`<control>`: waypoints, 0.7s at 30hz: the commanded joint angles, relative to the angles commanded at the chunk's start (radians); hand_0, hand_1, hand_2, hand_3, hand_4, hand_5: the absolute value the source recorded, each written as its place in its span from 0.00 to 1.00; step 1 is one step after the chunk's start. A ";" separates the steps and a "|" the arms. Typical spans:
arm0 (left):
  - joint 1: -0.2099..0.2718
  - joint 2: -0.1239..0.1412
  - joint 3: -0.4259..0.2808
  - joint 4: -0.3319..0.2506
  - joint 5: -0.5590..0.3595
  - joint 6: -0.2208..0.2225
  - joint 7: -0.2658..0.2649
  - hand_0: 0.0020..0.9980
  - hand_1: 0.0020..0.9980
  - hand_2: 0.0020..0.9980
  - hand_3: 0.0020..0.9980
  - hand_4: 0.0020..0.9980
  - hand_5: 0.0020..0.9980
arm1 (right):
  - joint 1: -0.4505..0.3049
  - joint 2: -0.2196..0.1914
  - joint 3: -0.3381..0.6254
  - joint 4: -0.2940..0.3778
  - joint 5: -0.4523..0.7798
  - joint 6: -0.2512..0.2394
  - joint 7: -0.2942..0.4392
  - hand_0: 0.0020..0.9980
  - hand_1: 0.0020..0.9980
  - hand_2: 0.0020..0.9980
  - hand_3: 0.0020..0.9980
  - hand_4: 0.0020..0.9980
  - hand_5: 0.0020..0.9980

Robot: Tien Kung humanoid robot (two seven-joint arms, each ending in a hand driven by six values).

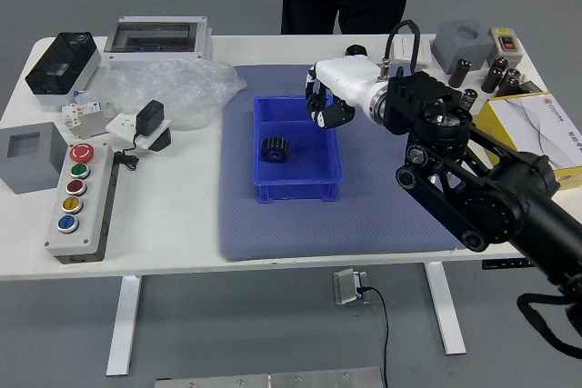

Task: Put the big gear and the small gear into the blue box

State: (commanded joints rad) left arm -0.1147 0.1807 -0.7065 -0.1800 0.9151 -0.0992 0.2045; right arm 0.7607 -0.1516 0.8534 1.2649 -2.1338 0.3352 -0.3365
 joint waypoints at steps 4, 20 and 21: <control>0.000 0.000 0.000 0.000 0.001 0.000 0.000 0.82 0.83 0.83 0.81 0.54 0.12 | -0.004 0.010 -0.004 -0.014 0.013 -0.001 0.002 0.55 0.46 0.48 0.58 0.58 0.08; -0.004 -0.002 -0.001 0.000 -0.001 0.000 -0.001 0.82 0.83 0.83 0.81 0.54 0.12 | -0.008 0.007 0.025 -0.021 0.040 0.010 0.014 0.75 0.73 0.86 0.97 0.83 0.32; -0.004 -0.002 -0.001 0.000 -0.002 0.000 -0.001 0.82 0.83 0.83 0.81 0.54 0.12 | -0.010 0.003 0.030 -0.015 0.040 0.009 0.014 0.75 0.73 0.86 0.97 0.83 0.32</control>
State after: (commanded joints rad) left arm -0.1184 0.1791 -0.7077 -0.1800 0.9129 -0.0989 0.2034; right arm 0.7507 -0.1491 0.8830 1.2495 -2.0934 0.3446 -0.3229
